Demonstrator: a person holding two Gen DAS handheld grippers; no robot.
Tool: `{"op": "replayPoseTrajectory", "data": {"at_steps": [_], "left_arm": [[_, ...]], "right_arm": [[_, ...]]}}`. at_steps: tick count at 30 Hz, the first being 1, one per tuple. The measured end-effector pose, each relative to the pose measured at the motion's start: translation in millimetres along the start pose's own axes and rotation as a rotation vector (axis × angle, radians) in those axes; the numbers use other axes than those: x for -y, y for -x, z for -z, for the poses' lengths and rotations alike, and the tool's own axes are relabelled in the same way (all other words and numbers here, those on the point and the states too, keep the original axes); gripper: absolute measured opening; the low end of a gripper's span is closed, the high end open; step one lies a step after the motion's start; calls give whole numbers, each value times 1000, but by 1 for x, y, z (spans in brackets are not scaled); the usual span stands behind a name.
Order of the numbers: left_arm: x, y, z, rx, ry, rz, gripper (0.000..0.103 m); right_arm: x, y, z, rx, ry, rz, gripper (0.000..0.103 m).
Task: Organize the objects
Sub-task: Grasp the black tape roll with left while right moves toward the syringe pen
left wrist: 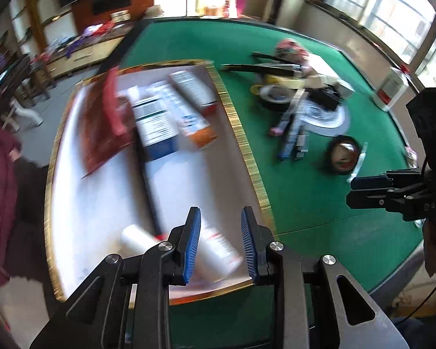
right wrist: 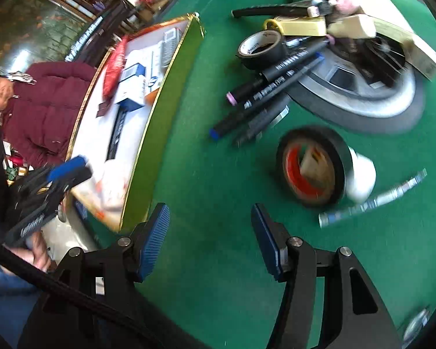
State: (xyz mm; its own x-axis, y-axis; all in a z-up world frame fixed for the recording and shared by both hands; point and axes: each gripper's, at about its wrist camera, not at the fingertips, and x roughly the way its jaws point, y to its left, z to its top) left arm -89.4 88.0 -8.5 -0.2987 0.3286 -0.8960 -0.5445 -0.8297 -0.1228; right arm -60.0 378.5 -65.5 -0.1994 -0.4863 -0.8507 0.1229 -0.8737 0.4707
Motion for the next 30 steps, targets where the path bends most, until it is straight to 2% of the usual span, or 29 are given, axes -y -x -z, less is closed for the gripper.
{"op": "replayPoseTrajectory", "data": {"at_steps": [3, 5, 7, 10, 14, 16, 19, 22, 30], "left_arm": [[34, -6, -14, -12, -72, 57, 24], [59, -13, -23, -23, -126, 102, 31], [85, -23, -33, -28, -180, 133, 58], [113, -38, -48, -27, -211, 186, 66], [129, -63, -68, -49, -195, 218, 66], [131, -73, -74, -49, -189, 211, 66], [131, -87, -82, -72, -169, 234, 66], [136, -91, -86, -61, -159, 274, 66], [146, -127, -90, -99, -153, 257, 66]], "right_arm": [[19, 29, 11, 83, -48, 56, 60], [29, 40, 13, 117, -76, 85, 60], [39, 52, 17, 143, -103, 107, 60], [54, 68, 27, 172, -151, 111, 60], [69, 78, 52, 169, -190, 118, 60], [71, 76, 58, 163, -194, 117, 60], [77, 77, 68, 161, -203, 123, 60], [84, 81, 75, 161, -214, 128, 60], [93, 86, 86, 148, -225, 148, 60]]}}
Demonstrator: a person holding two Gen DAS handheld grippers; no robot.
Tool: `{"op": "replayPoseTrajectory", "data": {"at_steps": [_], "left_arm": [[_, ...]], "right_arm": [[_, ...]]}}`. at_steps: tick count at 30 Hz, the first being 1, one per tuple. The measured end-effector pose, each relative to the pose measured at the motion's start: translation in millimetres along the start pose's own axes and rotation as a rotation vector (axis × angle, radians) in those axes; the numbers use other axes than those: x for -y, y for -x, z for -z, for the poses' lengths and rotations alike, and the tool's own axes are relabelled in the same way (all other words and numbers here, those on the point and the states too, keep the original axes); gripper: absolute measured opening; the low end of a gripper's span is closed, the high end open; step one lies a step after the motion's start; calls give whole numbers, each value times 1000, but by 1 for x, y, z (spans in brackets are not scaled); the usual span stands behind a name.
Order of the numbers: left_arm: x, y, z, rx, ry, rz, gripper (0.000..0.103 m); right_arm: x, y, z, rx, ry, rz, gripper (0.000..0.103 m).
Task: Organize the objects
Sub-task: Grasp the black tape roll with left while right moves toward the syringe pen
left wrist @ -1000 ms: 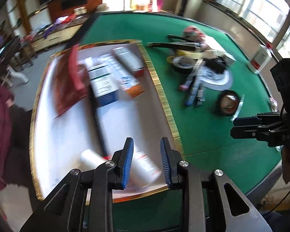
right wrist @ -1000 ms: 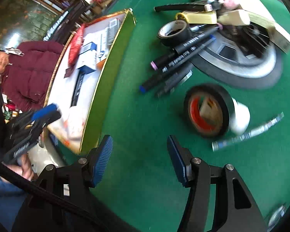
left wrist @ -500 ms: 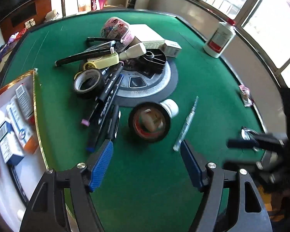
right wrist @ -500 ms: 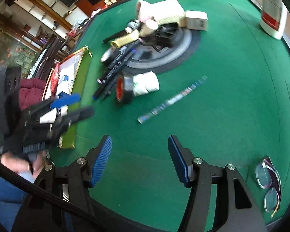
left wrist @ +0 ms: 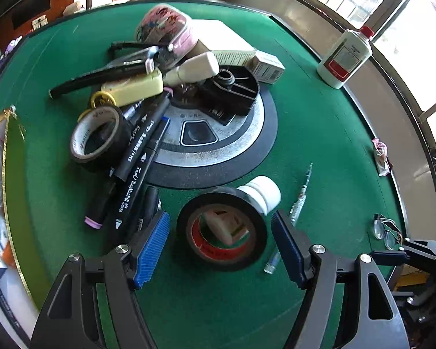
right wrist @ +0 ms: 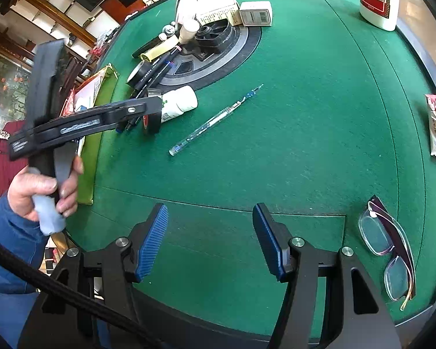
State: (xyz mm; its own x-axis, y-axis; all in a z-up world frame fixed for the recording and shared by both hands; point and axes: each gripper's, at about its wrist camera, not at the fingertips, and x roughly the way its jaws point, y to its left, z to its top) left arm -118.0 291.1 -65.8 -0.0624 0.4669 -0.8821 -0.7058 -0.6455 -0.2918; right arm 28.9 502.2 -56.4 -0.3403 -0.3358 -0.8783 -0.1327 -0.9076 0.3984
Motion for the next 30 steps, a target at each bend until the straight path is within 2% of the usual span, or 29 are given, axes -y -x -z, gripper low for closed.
{"op": "replayPoseTrajectory", "data": {"at_steps": [3, 9, 12, 16, 17, 19, 24, 25, 26, 29, 30], "left_arm": [[-4, -2, 8, 15, 28, 31, 57], [0, 12, 36, 44, 19, 3, 57], [1, 27, 58, 16, 3, -40, 57], [-3, 39, 80, -13, -19, -104, 57], [-4, 41, 84, -15, -26, -129, 57], [-7, 43, 89, -23, -35, -151, 57], [-14, 46, 97, -35, -55, -175, 57], [-15, 47, 98, -32, -59, -178, 57], [-16, 47, 98, -36, -63, -177, 57], [-15, 45, 97, -46, -82, -185, 57], [-14, 44, 97, -51, -92, -189, 57]], "right_arm": [[1, -1, 0, -4, 0, 2, 60], [-2, -8, -13, -19, -31, 9, 60], [-8, -17, -25, -27, -51, 21, 60], [-26, -35, -46, -24, -33, 111, 58], [-30, -41, -52, -23, -33, 129, 51], [-41, -54, -62, -21, -24, 168, 44], [-53, -86, -72, -56, 13, 311, 44], [-56, -85, -71, -43, 41, 339, 39], [-56, -86, -68, -52, 73, 353, 28], [-42, -78, -60, -50, 64, 334, 8], [-33, -74, -58, -50, 55, 323, 7]]}}
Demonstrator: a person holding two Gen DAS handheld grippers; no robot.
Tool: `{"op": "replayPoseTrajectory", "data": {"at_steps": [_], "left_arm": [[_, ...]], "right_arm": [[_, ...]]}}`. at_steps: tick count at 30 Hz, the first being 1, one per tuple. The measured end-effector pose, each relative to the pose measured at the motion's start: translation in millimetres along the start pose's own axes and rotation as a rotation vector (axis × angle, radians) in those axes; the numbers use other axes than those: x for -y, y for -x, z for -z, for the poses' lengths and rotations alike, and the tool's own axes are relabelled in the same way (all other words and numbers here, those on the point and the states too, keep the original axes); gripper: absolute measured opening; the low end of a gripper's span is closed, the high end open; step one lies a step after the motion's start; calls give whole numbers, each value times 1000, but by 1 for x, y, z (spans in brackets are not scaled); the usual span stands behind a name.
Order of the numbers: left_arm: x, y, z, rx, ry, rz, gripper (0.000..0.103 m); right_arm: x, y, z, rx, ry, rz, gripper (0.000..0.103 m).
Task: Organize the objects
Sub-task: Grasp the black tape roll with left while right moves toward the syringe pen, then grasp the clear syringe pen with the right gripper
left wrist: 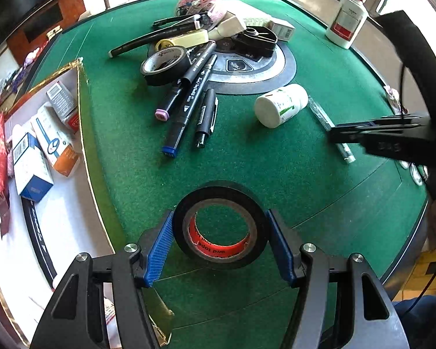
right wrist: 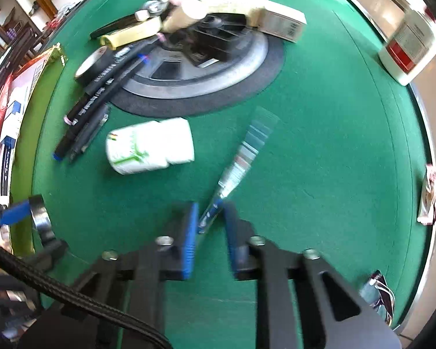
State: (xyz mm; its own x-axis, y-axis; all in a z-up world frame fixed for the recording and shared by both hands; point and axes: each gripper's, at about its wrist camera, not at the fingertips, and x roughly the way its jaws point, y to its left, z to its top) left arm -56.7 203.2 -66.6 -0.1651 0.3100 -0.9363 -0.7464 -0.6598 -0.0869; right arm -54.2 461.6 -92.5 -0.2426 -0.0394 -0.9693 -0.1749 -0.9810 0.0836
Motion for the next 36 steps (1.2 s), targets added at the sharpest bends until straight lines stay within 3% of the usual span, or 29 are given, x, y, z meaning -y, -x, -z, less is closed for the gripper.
{"op": "replayPoseTrajectory", "data": {"at_steps": [6, 15, 18, 21, 29, 36], "left_arm": [[7, -8, -3, -34, -41, -49, 57], [18, -18, -8, -64, -79, -131, 57], [17, -17, -6, -41, -58, -103, 57], [14, -11, -4, -27, -21, -67, 57], [9, -2, -5, -14, 8, -68, 57], [15, 6, -6, -5, 2, -66, 57]], "right_arm": [[35, 5, 15, 13, -63, -53, 7], [35, 8, 21, 61, -20, -26, 6], [30, 10, 23, 64, 0, -6, 7], [35, 12, 27, 63, -24, -64, 9], [38, 29, 41, 68, -67, -163, 9], [33, 35, 40, 79, -86, -183, 9]]}}
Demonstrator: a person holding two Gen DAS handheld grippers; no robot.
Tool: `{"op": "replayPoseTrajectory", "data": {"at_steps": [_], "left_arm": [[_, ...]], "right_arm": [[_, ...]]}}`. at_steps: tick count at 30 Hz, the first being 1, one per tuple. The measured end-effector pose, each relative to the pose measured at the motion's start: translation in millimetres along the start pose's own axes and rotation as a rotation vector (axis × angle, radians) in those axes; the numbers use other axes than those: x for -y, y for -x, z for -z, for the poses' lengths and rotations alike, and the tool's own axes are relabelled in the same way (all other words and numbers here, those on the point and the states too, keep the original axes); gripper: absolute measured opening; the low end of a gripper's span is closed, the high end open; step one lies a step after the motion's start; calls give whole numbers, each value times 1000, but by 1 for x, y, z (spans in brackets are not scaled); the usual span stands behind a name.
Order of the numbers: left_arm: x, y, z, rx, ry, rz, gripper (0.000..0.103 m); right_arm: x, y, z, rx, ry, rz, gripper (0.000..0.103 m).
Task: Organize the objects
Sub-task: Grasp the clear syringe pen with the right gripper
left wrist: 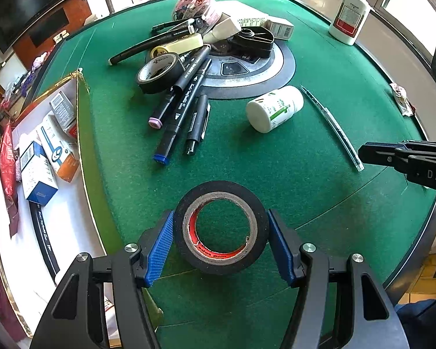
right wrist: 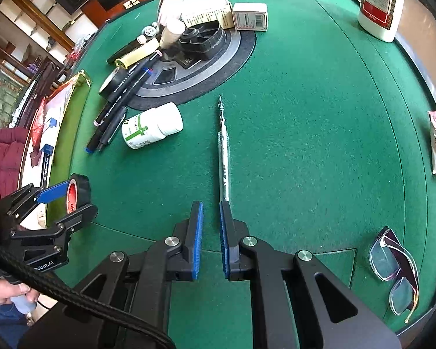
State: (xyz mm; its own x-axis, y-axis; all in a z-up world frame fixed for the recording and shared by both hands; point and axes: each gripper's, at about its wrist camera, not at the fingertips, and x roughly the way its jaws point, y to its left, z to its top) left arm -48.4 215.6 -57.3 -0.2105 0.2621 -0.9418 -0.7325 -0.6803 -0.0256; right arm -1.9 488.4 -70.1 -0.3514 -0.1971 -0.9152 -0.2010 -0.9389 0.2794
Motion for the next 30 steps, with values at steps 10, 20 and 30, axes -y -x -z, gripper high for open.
{"op": "replayPoseTrajectory", "data": {"at_steps": [10, 20, 30], "left_arm": [[5, -3, 4, -17, -21, 9, 57], [0, -3, 7, -15, -7, 8, 57], [-1, -1, 6, -7, -3, 14, 57]], "right_arm": [[-19, -32, -22, -22, 102, 92, 24], [-25, -37, -24, 3, 121, 105, 29], [-13, -19, -19, 24, 81, 71, 7]]}}
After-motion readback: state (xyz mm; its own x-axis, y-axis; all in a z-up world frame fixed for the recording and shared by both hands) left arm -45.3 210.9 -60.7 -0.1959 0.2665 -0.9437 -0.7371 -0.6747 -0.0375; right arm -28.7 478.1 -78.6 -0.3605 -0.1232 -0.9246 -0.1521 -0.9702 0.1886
